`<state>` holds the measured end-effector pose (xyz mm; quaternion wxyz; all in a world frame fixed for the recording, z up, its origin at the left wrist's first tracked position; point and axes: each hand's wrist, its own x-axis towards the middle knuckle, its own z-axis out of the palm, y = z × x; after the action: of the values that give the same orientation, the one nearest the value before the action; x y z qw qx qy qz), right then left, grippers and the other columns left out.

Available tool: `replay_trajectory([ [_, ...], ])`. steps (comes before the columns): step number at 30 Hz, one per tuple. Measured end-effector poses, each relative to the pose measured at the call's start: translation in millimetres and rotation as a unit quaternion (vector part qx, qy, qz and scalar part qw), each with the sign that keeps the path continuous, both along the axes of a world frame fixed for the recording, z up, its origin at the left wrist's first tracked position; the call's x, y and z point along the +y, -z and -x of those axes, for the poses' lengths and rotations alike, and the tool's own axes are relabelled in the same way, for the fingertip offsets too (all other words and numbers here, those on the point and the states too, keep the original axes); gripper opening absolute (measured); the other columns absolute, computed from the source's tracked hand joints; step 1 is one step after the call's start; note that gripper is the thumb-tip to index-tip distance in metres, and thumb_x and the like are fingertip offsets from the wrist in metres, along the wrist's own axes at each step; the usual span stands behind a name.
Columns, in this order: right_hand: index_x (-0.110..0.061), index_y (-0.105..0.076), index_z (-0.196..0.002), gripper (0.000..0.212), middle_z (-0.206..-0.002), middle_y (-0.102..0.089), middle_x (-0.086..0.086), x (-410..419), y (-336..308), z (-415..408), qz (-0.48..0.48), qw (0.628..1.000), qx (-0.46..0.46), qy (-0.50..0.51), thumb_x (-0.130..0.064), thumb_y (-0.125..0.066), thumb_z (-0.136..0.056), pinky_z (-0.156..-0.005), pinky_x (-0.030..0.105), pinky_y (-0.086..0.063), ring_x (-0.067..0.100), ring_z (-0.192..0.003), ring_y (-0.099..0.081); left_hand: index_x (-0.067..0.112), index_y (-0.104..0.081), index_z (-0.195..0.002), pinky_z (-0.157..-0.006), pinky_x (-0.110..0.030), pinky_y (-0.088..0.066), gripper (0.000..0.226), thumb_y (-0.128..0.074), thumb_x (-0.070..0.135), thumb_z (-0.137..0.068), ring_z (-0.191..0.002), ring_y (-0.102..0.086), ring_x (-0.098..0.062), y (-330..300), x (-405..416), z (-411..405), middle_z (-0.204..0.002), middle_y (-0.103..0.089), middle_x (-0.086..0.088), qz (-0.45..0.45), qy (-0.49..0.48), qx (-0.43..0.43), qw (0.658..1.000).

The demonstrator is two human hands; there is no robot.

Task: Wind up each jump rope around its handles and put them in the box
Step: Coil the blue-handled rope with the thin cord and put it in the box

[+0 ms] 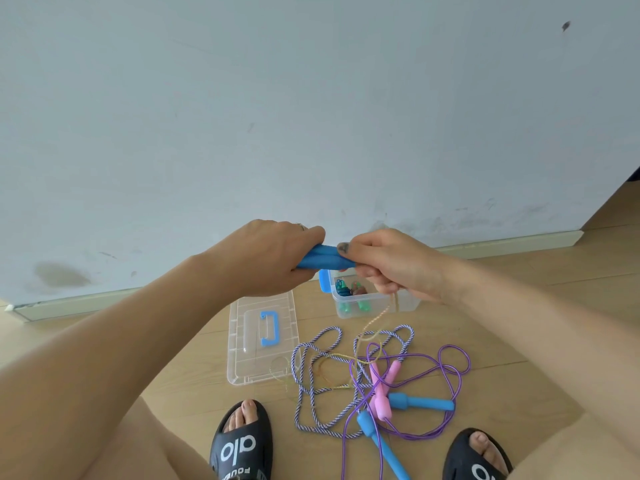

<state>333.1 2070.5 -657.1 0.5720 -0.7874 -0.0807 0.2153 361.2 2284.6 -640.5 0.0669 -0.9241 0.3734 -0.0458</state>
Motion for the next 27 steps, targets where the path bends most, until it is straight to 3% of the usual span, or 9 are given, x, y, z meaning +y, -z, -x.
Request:
replay_trajectory([
  [5, -0.019, -0.045, -0.069, 0.037, -0.058, -0.024, -0.007, -5, -7, -1, -0.055, 0.998, 0.011, 0.023, -0.03, -0.052, -0.103, -0.044, 0.023, -0.015, 0.011, -0.05, -0.015, 0.027, -0.04, -0.095, -0.059, -0.029, -0.032, 0.021, -0.049, 0.045, -0.096, -0.065, -0.048, -0.014, -1, 1, 3, -0.075, -0.044, 0.011, 0.093, 0.002, 0.052, 0.994],
  [9, -0.018, -0.045, -0.07, 0.036, -0.058, -0.026, -0.007, -4, -7, -1, -0.05, 0.998, 0.008, 0.027, -0.031, -0.051, -0.103, -0.043, 0.022, -0.016, 0.011, -0.05, -0.016, 0.025, -0.039, -0.093, -0.059, -0.03, -0.034, 0.02, -0.047, 0.044, -0.097, -0.065, -0.049, -0.017, -2, 2, 2, -0.076, -0.045, 0.009, 0.089, -0.014, 0.05, 0.995],
  [14, -0.011, -0.05, -0.069, 0.041, -0.063, -0.048, 0.004, -4, -8, -3, 0.088, 0.991, -0.092, 0.036, -0.034, -0.048, -0.103, -0.051, 0.026, -0.03, 0.013, -0.05, -0.031, 0.022, -0.045, -0.089, -0.058, -0.032, -0.038, 0.016, -0.044, 0.037, -0.095, -0.064, -0.051, -0.021, -4, 1, -5, -0.069, -0.048, 0.006, 0.025, -0.041, 0.002, 0.999],
  [18, -0.009, -0.05, -0.077, 0.035, -0.061, -0.051, 0.002, 2, -5, 3, 0.159, 0.962, -0.214, 0.061, -0.03, -0.043, -0.104, -0.056, 0.03, -0.035, 0.014, -0.055, -0.038, 0.021, -0.046, -0.084, -0.058, -0.032, -0.039, 0.014, -0.045, 0.032, -0.094, -0.064, -0.052, -0.023, -5, 1, -8, -0.068, -0.049, 0.004, 0.019, -0.074, 0.009, 0.997],
  [20, -0.016, -0.046, -0.078, 0.031, -0.057, -0.047, 0.0, 4, -1, 5, 0.235, 0.92, -0.305, 0.072, -0.03, -0.04, -0.104, -0.053, 0.033, -0.03, 0.017, -0.052, -0.038, 0.02, -0.046, -0.083, -0.058, -0.032, -0.039, 0.016, -0.045, 0.032, -0.094, -0.063, -0.052, -0.024, -4, 0, -10, -0.067, -0.048, 0.003, 0.013, -0.085, 0.002, 0.996],
  [23, -0.017, -0.052, -0.09, 0.019, -0.061, -0.053, -0.004, 5, 6, 8, 0.43, 0.797, -0.419, 0.06, -0.028, -0.042, -0.102, -0.048, 0.033, -0.022, 0.025, -0.052, -0.048, 0.018, -0.047, -0.082, -0.059, -0.032, -0.039, 0.019, -0.045, 0.032, -0.095, -0.064, -0.051, -0.026, -5, 7, -15, -0.067, -0.045, 0.002, 0.001, -0.127, -0.009, 0.992],
  [24, -0.017, -0.054, -0.089, 0.009, -0.061, -0.054, -0.004, 7, 7, 10, 0.488, 0.752, -0.441, 0.028, -0.024, -0.054, -0.094, -0.046, 0.029, -0.015, 0.026, -0.046, -0.048, 0.018, -0.048, -0.083, -0.06, -0.032, -0.038, 0.019, -0.045, 0.032, -0.095, -0.065, -0.05, -0.026, -5, 10, -16, -0.067, -0.044, 0.002, -0.005, -0.14, -0.015, 0.99],
  [25, -0.016, -0.057, -0.084, 0.012, -0.057, -0.051, -0.004, 11, 8, 14, 0.541, 0.716, -0.441, -0.008, -0.018, -0.068, -0.08, -0.046, 0.025, -0.007, 0.025, -0.038, -0.044, 0.017, -0.049, -0.083, -0.06, -0.032, -0.038, 0.02, -0.044, 0.032, -0.095, -0.064, -0.05, -0.026, -5, 11, -16, -0.067, -0.044, 0.002, -0.016, -0.149, -0.02, 0.989],
  [27, -0.013, -0.06, -0.073, 0.03, -0.048, -0.049, -0.003, 20, 13, 21, 0.574, 0.682, -0.452, -0.035, -0.01, -0.079, -0.05, -0.05, 0.021, 0.002, 0.019, -0.03, -0.043, 0.017, -0.05, -0.083, -0.06, -0.031, -0.038, 0.019, -0.044, 0.03, -0.095, -0.064, -0.049, -0.024, -1, 6, -14, -0.067, -0.042, 0.002, -0.043, -0.159, -0.015, 0.986],
])
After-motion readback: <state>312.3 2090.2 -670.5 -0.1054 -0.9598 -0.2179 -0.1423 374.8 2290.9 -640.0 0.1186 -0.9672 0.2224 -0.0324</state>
